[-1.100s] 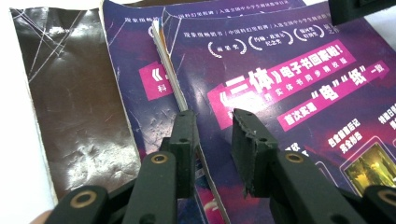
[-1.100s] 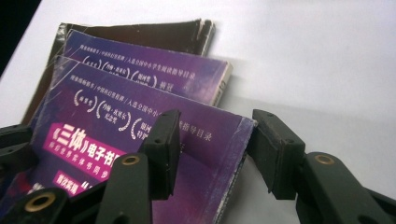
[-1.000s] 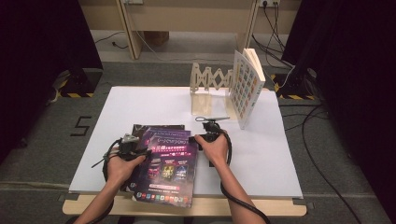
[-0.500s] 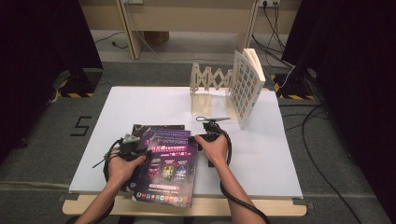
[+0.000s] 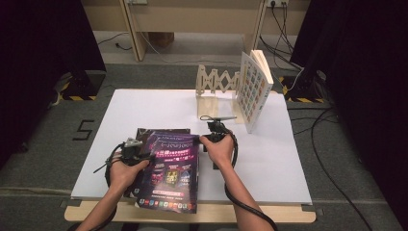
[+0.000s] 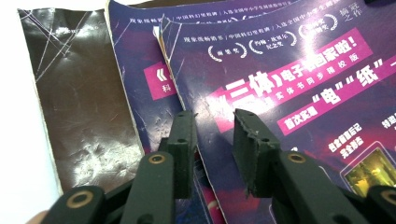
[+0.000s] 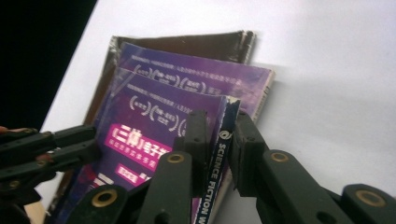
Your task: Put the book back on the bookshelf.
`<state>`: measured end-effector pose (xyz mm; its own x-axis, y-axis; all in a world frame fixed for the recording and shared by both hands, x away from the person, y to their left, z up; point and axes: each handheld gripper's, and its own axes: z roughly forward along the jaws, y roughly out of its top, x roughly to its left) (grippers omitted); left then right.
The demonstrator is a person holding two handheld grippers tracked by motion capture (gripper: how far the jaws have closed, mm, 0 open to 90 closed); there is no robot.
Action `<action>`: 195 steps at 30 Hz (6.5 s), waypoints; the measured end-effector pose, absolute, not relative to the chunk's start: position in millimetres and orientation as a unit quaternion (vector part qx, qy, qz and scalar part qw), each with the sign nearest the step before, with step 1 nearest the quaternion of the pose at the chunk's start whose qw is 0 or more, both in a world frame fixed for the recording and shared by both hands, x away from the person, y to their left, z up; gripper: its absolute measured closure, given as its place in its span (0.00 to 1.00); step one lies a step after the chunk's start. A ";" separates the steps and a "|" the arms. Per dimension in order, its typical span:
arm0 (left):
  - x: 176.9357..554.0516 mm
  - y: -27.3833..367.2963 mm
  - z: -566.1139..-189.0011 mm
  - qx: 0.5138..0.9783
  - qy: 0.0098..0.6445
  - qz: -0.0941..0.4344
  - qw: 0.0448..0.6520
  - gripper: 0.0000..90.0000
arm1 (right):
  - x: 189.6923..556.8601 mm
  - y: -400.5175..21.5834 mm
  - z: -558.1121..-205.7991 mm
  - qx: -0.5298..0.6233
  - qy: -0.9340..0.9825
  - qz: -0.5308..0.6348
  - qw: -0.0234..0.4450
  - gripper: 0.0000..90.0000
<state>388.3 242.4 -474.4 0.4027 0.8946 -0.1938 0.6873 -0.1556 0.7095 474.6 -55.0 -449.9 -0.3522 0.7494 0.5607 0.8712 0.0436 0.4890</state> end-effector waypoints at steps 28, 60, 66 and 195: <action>385.5 249.9 -465.2 0.720 0.536 0.156 0.412 0.70 | 459.0 -69.9 -397.9 -0.554 -0.682 -0.476 0.027 0.94; 386.4 250.2 -464.0 0.717 0.540 0.156 0.413 0.68 | 450.8 -82.3 -365.1 -0.533 -0.668 -0.519 -0.032 0.94; 386.7 249.5 -463.9 0.718 0.539 0.156 0.413 0.68 | 449.4 -84.9 -358.2 -0.530 -0.666 -0.524 -0.041 0.94; 387.7 249.4 -466.0 0.721 0.536 0.157 0.411 0.67 | 441.5 -152.6 -278.5 -0.524 -0.578 -0.589 -0.210 0.94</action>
